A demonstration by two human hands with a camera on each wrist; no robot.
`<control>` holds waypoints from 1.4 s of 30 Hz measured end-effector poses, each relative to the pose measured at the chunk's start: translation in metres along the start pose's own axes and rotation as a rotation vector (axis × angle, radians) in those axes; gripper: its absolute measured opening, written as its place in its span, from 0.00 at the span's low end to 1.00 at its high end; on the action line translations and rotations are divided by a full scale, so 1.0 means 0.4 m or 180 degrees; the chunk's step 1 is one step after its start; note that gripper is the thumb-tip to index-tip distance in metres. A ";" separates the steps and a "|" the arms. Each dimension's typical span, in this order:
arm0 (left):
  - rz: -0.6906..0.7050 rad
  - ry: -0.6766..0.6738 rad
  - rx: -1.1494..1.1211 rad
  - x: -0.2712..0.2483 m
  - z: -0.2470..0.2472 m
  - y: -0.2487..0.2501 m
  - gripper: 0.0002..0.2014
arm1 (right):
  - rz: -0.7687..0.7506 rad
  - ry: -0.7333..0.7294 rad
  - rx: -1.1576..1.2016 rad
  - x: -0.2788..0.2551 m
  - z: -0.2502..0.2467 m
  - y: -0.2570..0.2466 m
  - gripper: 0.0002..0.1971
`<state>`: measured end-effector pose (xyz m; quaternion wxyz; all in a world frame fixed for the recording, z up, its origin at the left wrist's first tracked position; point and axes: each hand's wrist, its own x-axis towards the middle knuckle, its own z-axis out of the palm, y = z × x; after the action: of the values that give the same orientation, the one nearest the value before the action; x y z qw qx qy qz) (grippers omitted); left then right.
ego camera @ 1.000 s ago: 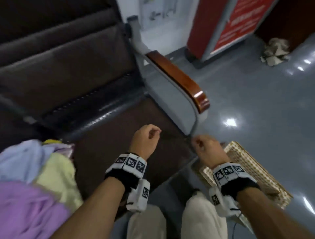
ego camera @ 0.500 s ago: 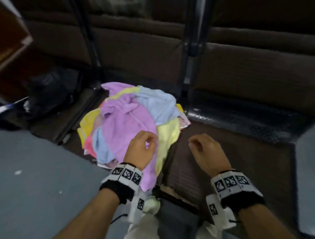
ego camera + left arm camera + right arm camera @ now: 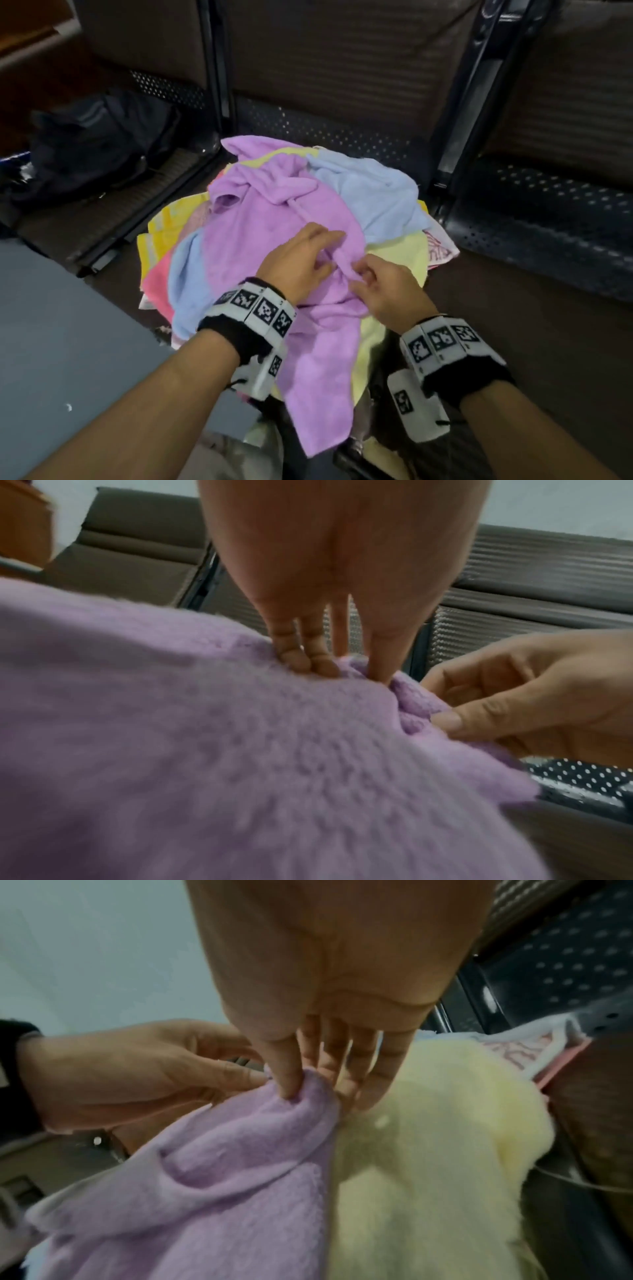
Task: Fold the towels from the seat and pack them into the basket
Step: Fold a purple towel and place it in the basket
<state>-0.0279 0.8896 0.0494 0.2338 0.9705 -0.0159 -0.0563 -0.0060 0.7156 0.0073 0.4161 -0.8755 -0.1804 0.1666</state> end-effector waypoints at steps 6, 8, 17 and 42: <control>0.0419 0.0700 0.0120 0.084 0.070 0.040 0.07 | -0.0002 0.0656 0.1498 0.036 0.036 0.100 0.04; 0.0596 0.0696 -0.0081 0.098 0.099 0.064 0.05 | 0.0164 0.1004 0.2223 0.036 0.012 0.117 0.08; 0.1290 0.0437 -0.0143 0.154 0.229 0.272 0.05 | -0.0078 0.2081 0.2489 -0.073 -0.190 0.215 0.09; 0.2537 0.0992 -0.1317 -0.124 0.199 0.567 0.06 | -0.0105 0.3462 0.0476 -0.572 -0.399 0.225 0.04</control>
<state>-0.0877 0.6545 0.0875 0.4253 0.8187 -0.3402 0.1821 -0.1209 0.4519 0.0639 0.5131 -0.8005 0.0593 -0.3041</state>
